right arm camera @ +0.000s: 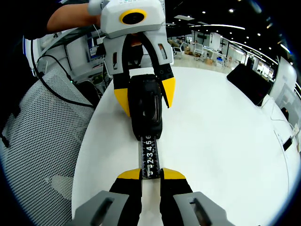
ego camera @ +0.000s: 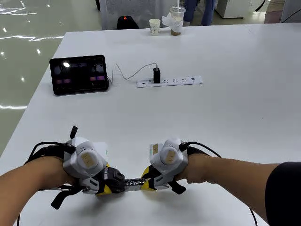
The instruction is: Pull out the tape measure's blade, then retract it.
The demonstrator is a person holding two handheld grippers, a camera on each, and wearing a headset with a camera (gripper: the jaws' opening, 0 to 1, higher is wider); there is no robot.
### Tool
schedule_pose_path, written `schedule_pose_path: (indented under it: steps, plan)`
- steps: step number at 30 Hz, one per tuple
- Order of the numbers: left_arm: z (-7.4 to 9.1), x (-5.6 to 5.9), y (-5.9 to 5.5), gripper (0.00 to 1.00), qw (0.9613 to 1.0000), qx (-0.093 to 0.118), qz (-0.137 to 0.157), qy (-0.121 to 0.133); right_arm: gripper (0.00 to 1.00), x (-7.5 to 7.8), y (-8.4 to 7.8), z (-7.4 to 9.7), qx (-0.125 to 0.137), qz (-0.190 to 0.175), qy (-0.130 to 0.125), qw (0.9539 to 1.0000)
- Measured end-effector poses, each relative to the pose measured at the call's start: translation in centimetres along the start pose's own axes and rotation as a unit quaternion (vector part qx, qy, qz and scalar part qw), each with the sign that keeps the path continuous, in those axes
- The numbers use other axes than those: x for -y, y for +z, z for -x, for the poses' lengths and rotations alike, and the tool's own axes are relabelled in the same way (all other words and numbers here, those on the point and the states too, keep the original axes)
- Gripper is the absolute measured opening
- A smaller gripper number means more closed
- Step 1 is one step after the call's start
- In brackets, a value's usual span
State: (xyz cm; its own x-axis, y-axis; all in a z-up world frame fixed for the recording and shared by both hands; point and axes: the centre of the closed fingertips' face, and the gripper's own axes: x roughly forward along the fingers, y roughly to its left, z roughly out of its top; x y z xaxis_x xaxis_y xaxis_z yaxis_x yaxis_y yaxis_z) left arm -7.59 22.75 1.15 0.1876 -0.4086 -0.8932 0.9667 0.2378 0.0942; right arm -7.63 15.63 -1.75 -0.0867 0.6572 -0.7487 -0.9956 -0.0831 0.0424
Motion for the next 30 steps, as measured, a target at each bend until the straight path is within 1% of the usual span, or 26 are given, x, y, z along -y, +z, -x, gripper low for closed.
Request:
schedule_pose_path:
  steps: [16,21,30]
  plan:
    - [0.0,0.0,0.0,0.32,1.0000,0.000,0.002,0.000,0.11,0.1,-1.0,1.1,-0.003,-0.010,0.001,0.9999]
    - [0.0,0.0,0.0,0.32,1.0000,0.001,0.003,-0.001,0.11,0.3,-1.5,1.4,-0.006,-0.009,0.001,0.9999]
    - [0.0,-0.1,0.0,0.32,1.0000,0.001,0.003,0.000,0.11,0.3,-1.9,1.8,-0.009,-0.008,0.001,0.9999]
